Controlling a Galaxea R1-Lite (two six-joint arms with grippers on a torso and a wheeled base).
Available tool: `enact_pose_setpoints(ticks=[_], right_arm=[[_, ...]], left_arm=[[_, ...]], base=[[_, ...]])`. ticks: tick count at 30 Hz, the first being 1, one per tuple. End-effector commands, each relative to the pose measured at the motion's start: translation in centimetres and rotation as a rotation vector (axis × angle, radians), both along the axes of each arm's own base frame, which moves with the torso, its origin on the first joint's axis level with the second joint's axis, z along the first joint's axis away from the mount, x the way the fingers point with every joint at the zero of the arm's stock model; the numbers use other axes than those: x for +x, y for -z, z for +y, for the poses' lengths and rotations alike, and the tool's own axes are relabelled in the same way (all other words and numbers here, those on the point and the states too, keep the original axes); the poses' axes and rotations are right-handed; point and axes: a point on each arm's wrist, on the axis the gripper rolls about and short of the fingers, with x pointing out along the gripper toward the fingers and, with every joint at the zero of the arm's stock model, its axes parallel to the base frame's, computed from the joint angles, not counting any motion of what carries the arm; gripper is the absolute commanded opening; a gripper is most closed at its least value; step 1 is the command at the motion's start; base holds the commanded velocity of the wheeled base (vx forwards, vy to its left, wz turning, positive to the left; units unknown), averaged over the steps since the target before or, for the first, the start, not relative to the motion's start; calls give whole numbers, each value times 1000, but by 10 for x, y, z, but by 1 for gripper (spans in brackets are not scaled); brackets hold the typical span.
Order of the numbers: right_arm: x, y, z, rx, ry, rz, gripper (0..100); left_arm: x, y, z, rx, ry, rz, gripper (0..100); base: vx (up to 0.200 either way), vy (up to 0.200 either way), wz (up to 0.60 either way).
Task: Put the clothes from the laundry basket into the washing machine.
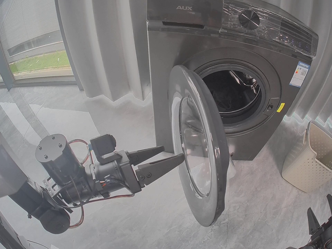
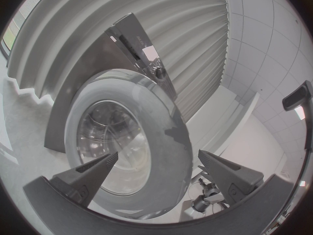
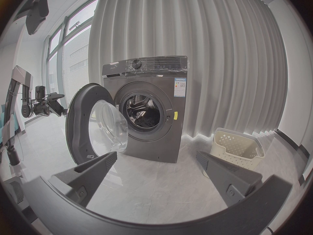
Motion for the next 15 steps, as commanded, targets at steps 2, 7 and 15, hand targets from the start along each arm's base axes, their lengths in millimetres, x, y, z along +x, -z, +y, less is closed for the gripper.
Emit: enact_pose_setpoints(ticks=[2,7,15], right_arm=[[1,5,0,-2,-1,7,100],[1,5,0,0,-1,7,100],[1,5,0,0,1,6,100]], left_arm=[[7,15,-4,52,-73,13,100],[28,21,-22,67,-133,-7,100],[61,12,-60,41,-190,-9,100]], base=[[0,0,0],[0,0,0],[0,0,0]])
